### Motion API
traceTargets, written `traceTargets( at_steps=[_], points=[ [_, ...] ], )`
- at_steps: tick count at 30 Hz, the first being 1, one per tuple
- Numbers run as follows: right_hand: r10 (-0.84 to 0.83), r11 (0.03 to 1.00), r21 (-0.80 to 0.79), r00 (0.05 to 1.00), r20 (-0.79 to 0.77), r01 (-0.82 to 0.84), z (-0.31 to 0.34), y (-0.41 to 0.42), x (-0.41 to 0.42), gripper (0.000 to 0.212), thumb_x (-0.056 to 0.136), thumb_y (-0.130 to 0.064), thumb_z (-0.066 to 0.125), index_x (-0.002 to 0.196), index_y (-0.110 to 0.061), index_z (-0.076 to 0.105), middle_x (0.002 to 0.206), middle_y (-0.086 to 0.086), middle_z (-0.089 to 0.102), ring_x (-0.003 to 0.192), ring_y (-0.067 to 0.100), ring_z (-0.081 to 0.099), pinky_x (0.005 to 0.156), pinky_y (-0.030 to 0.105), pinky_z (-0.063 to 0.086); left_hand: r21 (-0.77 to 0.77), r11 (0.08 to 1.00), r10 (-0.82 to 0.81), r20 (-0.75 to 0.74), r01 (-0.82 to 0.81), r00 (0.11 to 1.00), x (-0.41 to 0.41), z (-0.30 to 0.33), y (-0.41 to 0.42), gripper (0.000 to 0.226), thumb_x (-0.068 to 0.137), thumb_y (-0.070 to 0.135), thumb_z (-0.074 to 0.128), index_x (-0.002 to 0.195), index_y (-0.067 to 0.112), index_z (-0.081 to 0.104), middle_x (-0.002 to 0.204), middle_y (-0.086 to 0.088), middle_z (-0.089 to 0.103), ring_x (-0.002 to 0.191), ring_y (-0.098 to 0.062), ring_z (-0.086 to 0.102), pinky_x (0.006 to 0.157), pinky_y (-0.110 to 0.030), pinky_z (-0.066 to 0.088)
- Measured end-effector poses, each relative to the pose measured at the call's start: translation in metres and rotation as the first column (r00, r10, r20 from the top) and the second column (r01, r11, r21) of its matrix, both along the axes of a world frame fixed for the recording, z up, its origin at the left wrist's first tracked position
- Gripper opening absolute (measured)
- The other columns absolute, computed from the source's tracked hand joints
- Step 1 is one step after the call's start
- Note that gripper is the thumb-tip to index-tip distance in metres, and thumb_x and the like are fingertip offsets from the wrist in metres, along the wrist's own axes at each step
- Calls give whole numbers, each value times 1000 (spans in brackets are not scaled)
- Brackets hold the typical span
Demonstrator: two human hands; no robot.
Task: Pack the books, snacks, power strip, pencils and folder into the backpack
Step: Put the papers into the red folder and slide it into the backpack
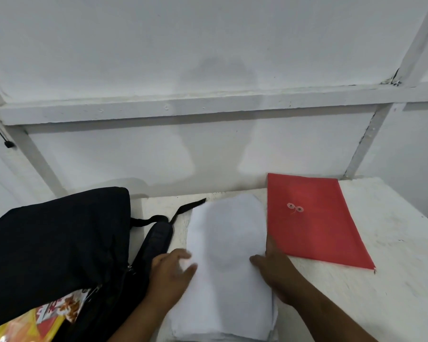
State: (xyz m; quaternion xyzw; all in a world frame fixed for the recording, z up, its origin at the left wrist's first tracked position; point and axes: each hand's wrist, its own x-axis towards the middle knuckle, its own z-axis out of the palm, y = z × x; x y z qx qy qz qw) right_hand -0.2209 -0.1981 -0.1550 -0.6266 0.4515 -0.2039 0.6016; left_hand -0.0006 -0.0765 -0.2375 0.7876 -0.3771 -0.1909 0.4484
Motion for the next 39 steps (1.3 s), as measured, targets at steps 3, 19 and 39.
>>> traceTargets(
  at_steps=[3,19,39],
  points=[
    [27,996,-90,998,58,-22,21,-6,-5,52,93,-3,56,132,-36,42,119,-12,61,106,8,60,80,22,52,-108,984,75,-489,-145,869,-6,40,-15,39,85,11,77,109,35,57,115,-3,69,110,-24,65,89,-38,54],
    [-18,758,-625,964,266,187,59,-1,7,48,98,-7,55,120,-43,32,108,-16,54,97,-9,61,67,16,57,-552,832,-34,44,52,998,-63,141,-28,35,101,18,46,130,35,36,113,13,60,99,10,62,77,-5,47],
    [-236,786,-549,959,157,283,-3,20,-2,26,97,-9,59,100,-31,47,92,0,62,85,8,61,72,26,53,-387,922,-28,-129,-24,991,-50,79,-18,44,94,-5,59,126,18,40,110,15,57,95,19,57,73,-1,44]
  ],
)
